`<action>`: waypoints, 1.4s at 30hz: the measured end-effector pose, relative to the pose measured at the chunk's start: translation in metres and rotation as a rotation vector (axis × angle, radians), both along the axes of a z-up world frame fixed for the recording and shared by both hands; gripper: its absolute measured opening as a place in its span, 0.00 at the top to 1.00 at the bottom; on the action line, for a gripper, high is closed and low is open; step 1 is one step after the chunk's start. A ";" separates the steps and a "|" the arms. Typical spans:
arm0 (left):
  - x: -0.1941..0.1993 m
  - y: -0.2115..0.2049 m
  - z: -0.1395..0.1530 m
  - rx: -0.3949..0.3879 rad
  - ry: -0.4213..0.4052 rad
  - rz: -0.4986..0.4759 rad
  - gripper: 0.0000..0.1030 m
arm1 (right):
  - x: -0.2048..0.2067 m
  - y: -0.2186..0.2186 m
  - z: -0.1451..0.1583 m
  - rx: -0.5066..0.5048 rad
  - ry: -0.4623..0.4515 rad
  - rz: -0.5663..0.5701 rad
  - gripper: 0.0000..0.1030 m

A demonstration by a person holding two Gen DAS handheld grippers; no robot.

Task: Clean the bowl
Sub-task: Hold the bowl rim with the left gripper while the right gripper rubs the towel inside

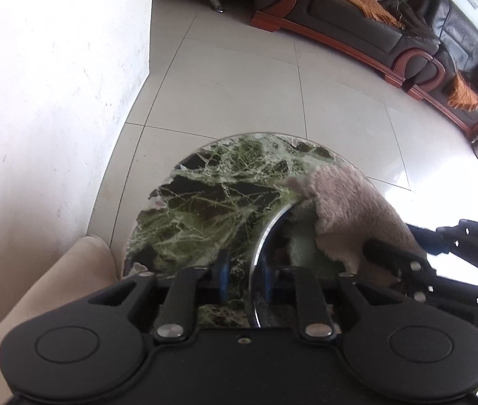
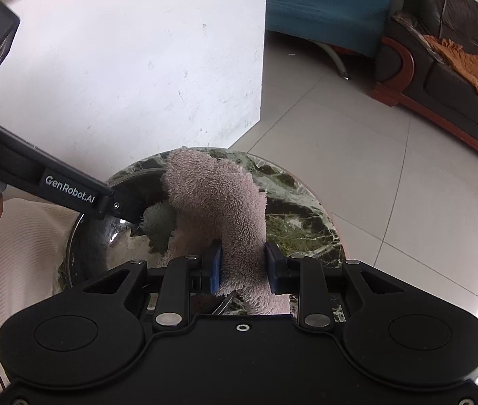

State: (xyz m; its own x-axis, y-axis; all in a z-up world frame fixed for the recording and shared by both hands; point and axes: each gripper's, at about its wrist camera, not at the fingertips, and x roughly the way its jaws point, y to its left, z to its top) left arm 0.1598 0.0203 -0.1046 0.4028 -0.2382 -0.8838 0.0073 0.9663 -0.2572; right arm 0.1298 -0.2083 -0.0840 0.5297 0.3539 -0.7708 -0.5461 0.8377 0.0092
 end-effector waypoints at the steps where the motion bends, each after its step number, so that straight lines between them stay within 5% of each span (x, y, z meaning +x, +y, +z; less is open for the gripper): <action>1: -0.003 -0.002 0.001 0.006 -0.001 -0.002 0.92 | 0.002 0.001 0.000 -0.001 -0.003 0.002 0.75; 14: -0.025 -0.007 0.000 0.020 0.034 0.018 0.87 | 0.004 0.026 0.008 -0.022 -0.070 0.078 0.74; 31: -0.023 -0.015 -0.002 0.027 0.030 0.018 0.87 | -0.032 -0.020 -0.002 0.043 0.041 -0.049 0.73; 42: -0.022 -0.018 -0.003 0.027 0.036 0.009 0.86 | 0.011 0.008 0.006 0.016 -0.036 0.024 0.73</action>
State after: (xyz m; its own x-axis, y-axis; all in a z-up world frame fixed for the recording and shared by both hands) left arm 0.1378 0.0028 -0.1071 0.3726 -0.2104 -0.9038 -0.0103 0.9730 -0.2307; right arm 0.1406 -0.2001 -0.0782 0.5483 0.3788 -0.7456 -0.5661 0.8243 0.0025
